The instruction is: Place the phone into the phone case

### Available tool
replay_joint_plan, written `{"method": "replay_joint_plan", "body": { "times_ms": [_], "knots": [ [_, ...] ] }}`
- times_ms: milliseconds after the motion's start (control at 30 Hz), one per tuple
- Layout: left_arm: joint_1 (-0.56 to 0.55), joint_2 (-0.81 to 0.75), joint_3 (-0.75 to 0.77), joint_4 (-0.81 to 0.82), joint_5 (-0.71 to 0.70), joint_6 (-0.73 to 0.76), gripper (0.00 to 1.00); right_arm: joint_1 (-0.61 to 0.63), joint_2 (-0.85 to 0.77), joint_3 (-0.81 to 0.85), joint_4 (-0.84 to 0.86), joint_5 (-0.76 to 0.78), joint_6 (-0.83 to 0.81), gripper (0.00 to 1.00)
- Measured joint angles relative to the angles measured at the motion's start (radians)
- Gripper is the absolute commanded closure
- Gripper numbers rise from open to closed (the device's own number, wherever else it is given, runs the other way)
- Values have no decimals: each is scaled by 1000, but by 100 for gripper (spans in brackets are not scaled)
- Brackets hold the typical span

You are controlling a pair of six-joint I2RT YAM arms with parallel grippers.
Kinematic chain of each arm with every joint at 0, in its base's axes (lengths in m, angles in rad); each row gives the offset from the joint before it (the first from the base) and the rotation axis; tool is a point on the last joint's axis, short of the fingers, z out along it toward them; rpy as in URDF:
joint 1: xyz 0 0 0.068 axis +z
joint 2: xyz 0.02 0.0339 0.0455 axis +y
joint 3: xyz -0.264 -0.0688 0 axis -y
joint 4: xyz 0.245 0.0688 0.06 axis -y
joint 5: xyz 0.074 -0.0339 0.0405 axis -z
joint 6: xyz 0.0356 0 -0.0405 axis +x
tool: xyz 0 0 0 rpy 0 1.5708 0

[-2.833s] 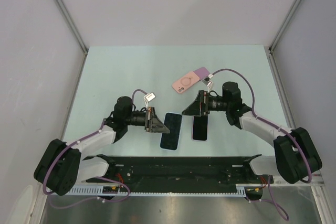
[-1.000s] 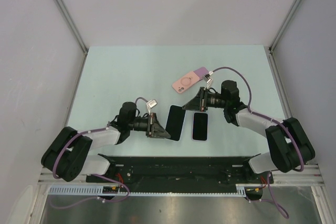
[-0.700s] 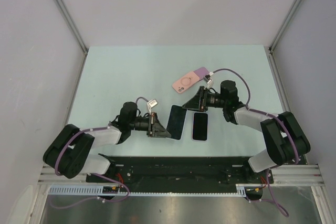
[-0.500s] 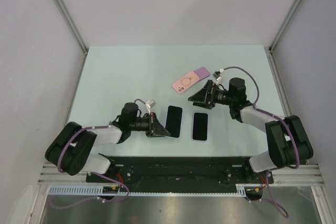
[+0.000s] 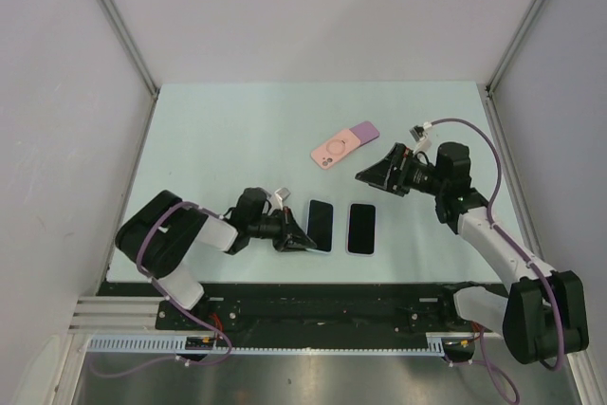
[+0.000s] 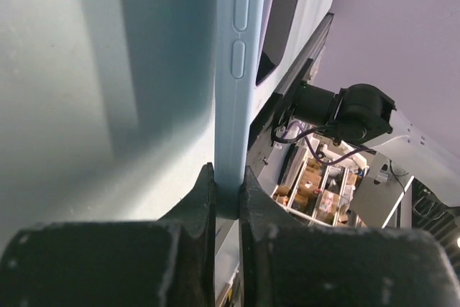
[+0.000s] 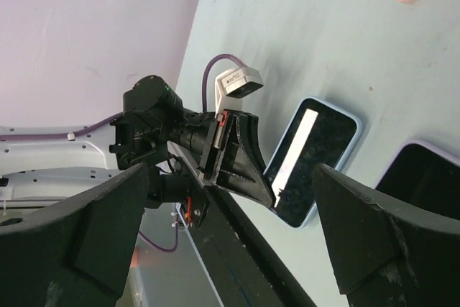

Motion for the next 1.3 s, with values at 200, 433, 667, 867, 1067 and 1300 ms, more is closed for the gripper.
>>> {"method": "replay_joint_plan", "body": {
  "times_ms": [200, 433, 667, 867, 1067, 1300],
  "knots": [
    [-47, 49, 23, 20, -18, -19, 71, -3, -14, 0, -119, 20, -33, 1],
    [-56, 53, 40, -4, -29, -21, 24, -4, -42, 0, -219, 27, -76, 0],
    [-58, -130, 146, -376, -196, 126, 0, -5, -77, 0, -280, 45, -111, 0],
    [-56, -261, 339, -734, -442, 289, 0, -6, -124, 0, -333, 79, -140, 0],
    [-44, -267, 446, -857, -528, 370, 1, -7, -156, 1, -365, 105, -147, 0],
    [-29, -217, 452, -910, -558, 426, 18, -9, -177, 1, -389, 105, -153, 0]
  ]
}}
